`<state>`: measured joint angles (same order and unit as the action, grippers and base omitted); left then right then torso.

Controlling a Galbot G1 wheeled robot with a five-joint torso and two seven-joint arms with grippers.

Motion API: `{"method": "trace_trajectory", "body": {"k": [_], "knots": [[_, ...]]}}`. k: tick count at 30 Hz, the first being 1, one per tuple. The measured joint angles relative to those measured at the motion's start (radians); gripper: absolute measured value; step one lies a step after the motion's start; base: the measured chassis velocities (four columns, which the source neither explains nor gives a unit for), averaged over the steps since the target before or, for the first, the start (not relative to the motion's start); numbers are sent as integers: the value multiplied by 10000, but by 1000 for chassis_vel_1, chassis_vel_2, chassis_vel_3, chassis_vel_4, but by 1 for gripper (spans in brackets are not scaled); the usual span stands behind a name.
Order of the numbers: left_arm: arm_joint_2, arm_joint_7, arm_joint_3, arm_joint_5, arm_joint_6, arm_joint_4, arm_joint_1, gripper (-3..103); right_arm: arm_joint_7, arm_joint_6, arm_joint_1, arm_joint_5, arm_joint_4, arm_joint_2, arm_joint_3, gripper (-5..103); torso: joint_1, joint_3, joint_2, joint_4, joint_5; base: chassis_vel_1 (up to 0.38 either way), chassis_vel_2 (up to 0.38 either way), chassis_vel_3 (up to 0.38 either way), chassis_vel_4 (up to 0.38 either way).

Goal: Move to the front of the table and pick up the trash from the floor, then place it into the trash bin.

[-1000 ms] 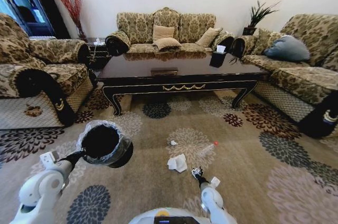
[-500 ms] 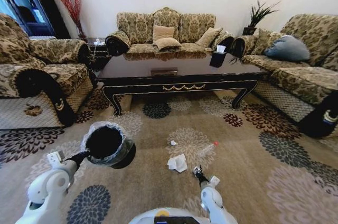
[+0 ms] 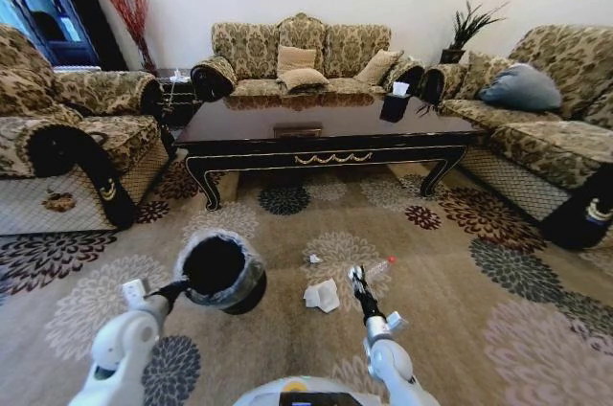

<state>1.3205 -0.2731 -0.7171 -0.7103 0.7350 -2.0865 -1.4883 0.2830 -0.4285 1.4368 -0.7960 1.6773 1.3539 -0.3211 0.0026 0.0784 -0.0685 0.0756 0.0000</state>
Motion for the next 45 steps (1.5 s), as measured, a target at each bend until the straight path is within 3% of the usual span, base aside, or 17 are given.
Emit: {"method": "trace_trajectory", "body": {"k": [5,12,23,33,45], "knots": [[48,-55,874,310,0,93,-67,2,1935,-1344,-123,921,27,27,1170,30,0,0,0,-1,0,0,0,0,0],[343,-247,1623,456,0,378,-59,2,3224,-1894,-483,1835,-515,111,2482,30,0,0,0,0,-1,0,0,0,0],[624,-274,1788,416,0,398,-81,2,3321,-2026,-1081,3094,-1084,-204,2957,30,0,0,0,0,2,0,0,0,0],[723,-239,1760,394,0,104,-281,2,3516,-1957,-1197,3331,-773,-627,2611,30,0,0,0,0,1,0,0,0,0],[906,-221,1676,491,6,-241,-597,2,4061,-2030,-1537,4800,-795,-1340,2353,30,0,0,0,-1,0,0,0,0,0]]}}
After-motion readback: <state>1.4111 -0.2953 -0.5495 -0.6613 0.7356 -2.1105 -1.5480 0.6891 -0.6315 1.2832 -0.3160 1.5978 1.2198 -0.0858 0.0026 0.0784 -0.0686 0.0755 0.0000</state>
